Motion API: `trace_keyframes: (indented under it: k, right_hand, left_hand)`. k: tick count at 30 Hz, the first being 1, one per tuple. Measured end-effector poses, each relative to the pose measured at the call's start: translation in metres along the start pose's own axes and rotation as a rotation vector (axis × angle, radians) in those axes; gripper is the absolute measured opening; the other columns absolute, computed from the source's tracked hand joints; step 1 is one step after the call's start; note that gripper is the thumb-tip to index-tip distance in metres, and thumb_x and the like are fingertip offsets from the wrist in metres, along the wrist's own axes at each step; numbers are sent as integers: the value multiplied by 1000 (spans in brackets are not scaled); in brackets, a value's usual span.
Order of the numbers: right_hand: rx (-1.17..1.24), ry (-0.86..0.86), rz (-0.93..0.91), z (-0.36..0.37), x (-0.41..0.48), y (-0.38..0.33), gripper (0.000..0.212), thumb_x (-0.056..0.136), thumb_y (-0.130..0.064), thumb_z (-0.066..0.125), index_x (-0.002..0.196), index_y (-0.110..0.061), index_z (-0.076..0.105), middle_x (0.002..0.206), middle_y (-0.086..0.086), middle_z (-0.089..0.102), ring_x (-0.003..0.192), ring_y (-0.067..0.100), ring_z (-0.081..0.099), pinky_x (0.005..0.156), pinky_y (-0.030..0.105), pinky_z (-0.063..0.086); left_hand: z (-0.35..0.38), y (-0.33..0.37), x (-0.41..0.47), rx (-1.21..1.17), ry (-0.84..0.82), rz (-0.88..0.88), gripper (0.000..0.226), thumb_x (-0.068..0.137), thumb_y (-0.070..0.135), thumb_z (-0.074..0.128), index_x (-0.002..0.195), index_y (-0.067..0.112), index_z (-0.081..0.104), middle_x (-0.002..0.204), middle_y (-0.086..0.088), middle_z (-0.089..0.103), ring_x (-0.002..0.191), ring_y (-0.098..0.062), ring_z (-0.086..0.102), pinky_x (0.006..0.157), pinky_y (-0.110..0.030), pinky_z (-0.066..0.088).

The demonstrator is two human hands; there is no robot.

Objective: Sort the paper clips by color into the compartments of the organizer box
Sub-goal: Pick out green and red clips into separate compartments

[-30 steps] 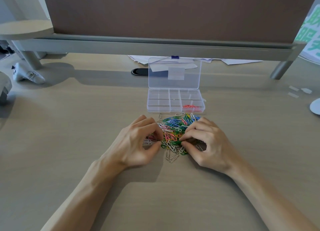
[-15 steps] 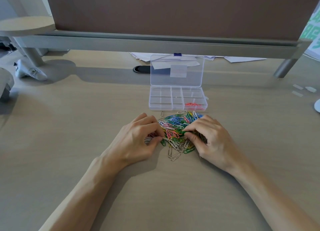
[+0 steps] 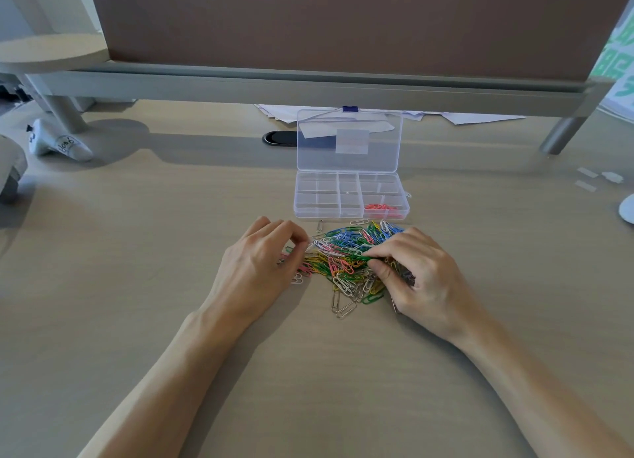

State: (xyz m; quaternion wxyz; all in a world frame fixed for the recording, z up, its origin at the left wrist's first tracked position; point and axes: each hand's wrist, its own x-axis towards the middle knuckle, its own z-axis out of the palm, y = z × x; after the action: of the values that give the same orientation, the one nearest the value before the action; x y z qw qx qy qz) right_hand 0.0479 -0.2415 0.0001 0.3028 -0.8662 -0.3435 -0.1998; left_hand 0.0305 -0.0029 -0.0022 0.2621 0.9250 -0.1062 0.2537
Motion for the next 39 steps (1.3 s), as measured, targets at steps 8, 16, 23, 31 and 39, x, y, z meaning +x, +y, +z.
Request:
trace_keyframes:
  k: [8,16,23,31,39]
  right_hand:
    - [48,-124,-73,-12,-17,-8,3,80,-17,68,79,-15,70,83,-6,56,78,17,50,70,29,43]
    - [-54,-186,-22,-10,-13,-8,11,82,-32,67,82,-22,67,84,-13,58,83,13,52,74,31,46]
    - [-269,-203,-124,-3,-9,-12,10,90,-22,55,83,-16,60,84,-8,55,81,19,48,70,38,45]
    - [41,35,98,0,-7,-16,14,92,-27,56,92,-14,62,87,-24,48,86,8,49,80,14,37]
    - [111,119,106,10,-3,-19,15,88,-23,65,95,-13,73,81,-8,66,78,12,53,74,20,42]
  left_hand:
    - [-3,0,-2,-68,-150,195,19,82,21,62,97,31,68,100,17,57,92,-9,50,64,-33,49]
    - [-1,-2,-1,-55,-180,214,10,79,23,69,85,31,69,95,18,59,93,-6,49,63,-32,49]
    - [-1,1,-1,-54,-126,235,4,85,21,65,86,24,68,92,15,62,91,-10,52,63,-36,49]
    - [0,11,2,-245,-94,84,7,90,15,66,93,21,66,93,41,51,83,9,48,70,-12,40]
    - [5,27,1,-385,-125,0,14,81,14,75,89,26,72,84,30,59,74,2,50,70,-8,39]
